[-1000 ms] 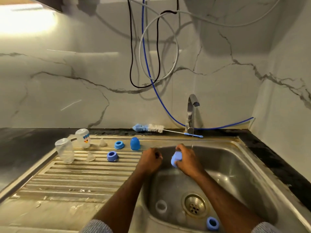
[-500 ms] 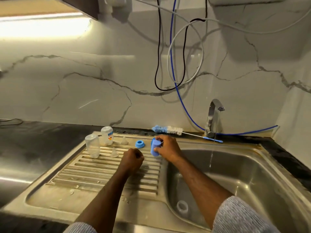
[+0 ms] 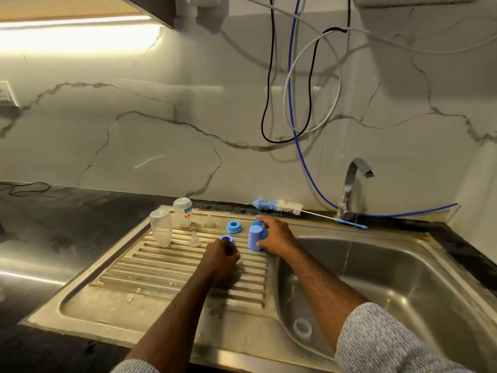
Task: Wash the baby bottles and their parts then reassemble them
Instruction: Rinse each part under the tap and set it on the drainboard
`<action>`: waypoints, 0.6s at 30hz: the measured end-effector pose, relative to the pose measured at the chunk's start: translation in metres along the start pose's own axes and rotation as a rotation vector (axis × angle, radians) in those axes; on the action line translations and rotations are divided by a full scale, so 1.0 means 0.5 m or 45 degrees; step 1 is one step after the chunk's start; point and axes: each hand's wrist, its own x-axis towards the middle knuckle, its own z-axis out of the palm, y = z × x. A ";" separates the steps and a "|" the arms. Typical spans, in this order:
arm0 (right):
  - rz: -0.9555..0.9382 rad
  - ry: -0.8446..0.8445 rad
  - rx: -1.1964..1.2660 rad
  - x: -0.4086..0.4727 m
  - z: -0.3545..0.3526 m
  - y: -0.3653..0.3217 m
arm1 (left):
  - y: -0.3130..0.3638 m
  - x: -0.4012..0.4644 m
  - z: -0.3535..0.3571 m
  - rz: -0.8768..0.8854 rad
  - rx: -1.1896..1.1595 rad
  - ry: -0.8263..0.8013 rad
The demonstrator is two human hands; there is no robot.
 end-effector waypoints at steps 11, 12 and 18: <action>-0.079 -0.490 -0.197 -0.181 -0.077 0.195 | 0.094 -0.045 0.086 0.283 -0.052 -0.069; -0.088 -0.570 -0.244 -0.200 -0.081 0.213 | 0.108 -0.048 0.099 0.295 -0.058 -0.087; -0.028 -0.838 -0.270 -0.238 -0.072 0.247 | 0.163 -0.040 0.158 0.362 -0.057 -0.158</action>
